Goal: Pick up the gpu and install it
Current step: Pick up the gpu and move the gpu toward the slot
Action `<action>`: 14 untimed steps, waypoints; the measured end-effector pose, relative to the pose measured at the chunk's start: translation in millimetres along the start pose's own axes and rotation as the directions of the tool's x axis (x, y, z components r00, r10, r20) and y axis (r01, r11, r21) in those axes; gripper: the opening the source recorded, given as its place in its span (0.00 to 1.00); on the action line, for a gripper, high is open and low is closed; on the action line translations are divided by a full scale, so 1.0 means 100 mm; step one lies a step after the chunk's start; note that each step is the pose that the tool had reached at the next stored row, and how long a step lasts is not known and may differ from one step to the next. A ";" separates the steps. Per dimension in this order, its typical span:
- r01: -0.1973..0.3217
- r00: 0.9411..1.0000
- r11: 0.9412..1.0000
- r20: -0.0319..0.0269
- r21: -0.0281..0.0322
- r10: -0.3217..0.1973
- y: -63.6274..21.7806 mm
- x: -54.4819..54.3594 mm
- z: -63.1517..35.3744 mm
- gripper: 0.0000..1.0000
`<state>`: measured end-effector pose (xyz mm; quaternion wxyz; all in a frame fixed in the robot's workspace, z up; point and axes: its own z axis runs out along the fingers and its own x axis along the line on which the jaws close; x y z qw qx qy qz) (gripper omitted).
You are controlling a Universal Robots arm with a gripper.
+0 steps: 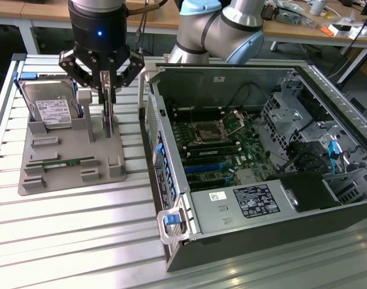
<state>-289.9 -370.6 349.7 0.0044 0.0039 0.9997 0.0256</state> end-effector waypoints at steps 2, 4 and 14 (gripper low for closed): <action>-0.001 1.000 1.000 0.000 0.000 0.001 0.000 0.00 -0.009 0.26; -0.001 1.000 1.000 0.000 0.000 0.001 0.001 0.00 -0.017 0.26; -0.002 1.000 1.000 0.000 0.000 0.002 0.002 0.00 -0.045 0.26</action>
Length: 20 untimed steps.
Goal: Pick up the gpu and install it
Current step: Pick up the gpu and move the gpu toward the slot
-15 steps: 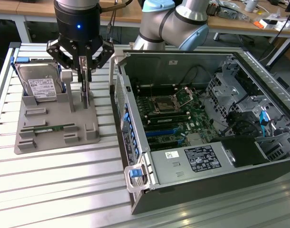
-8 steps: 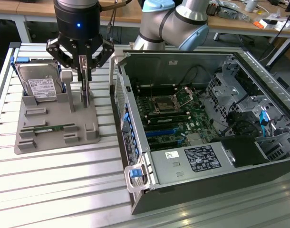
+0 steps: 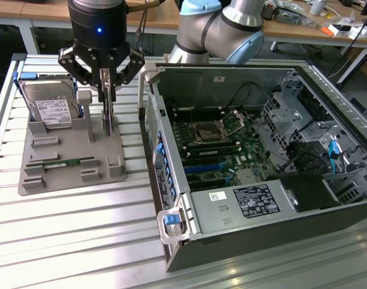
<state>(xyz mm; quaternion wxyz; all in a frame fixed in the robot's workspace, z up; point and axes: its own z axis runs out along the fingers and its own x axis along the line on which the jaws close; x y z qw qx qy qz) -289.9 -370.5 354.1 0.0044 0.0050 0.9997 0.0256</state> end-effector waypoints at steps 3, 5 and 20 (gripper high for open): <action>0.000 1.000 1.000 0.000 0.000 0.000 0.000 0.00 -0.008 0.26; 0.000 1.000 1.000 0.000 0.000 0.000 0.001 0.00 -0.012 0.26; -0.001 1.000 1.000 0.000 0.000 0.001 0.002 0.00 -0.052 0.26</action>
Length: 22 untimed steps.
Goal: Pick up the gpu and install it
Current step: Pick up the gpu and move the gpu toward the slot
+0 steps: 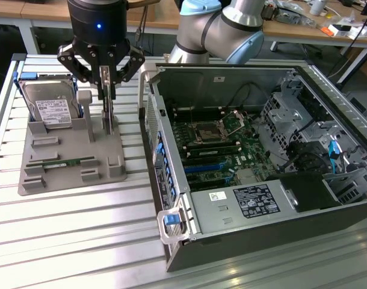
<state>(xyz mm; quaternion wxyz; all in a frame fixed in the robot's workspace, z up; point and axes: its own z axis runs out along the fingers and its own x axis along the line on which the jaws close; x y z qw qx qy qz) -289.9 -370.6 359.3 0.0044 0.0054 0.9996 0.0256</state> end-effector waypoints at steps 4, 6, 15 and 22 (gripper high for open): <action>0.000 1.000 1.000 0.000 0.000 0.000 0.001 0.00 -0.015 0.26; 0.000 1.000 1.000 0.000 0.000 0.000 0.001 0.00 -0.025 0.26; 0.000 1.000 1.000 0.000 0.000 0.000 0.003 0.00 -0.064 0.26; 0.000 1.000 1.000 0.000 0.000 0.000 0.005 0.00 -0.095 0.26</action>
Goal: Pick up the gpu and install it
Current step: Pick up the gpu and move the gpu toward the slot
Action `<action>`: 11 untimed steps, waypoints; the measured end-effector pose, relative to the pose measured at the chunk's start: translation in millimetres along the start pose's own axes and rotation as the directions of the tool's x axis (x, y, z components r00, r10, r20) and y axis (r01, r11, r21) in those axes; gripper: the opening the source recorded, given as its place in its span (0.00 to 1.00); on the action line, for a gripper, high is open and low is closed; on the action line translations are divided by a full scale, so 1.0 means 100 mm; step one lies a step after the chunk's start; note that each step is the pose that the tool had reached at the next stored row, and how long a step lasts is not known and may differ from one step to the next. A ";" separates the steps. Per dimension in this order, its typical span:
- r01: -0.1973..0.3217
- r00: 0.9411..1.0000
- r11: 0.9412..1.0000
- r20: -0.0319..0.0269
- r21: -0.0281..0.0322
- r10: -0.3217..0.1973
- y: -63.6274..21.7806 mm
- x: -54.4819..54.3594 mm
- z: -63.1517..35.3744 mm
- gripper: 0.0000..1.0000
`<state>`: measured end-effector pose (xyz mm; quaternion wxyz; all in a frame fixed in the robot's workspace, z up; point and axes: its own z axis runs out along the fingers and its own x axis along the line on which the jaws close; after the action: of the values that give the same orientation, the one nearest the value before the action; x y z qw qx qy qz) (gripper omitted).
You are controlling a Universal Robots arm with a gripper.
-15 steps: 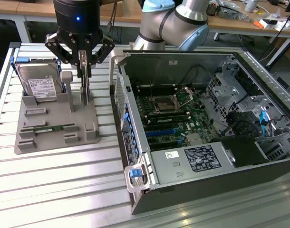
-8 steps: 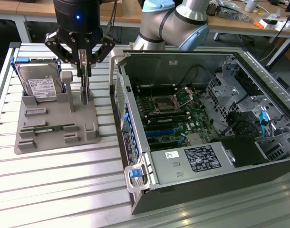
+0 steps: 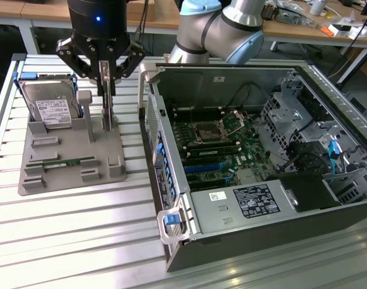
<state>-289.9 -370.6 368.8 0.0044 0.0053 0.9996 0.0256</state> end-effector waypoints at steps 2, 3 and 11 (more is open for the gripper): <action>0.000 1.000 1.000 0.000 0.000 0.000 0.001 0.00 -0.010 0.26; 0.000 1.000 1.000 0.000 0.000 0.000 0.001 0.00 -0.013 0.26; 0.000 1.000 1.000 0.000 0.000 0.000 0.002 0.00 -0.049 0.26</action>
<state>-289.9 -370.6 373.8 0.0044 0.0054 0.9996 0.0256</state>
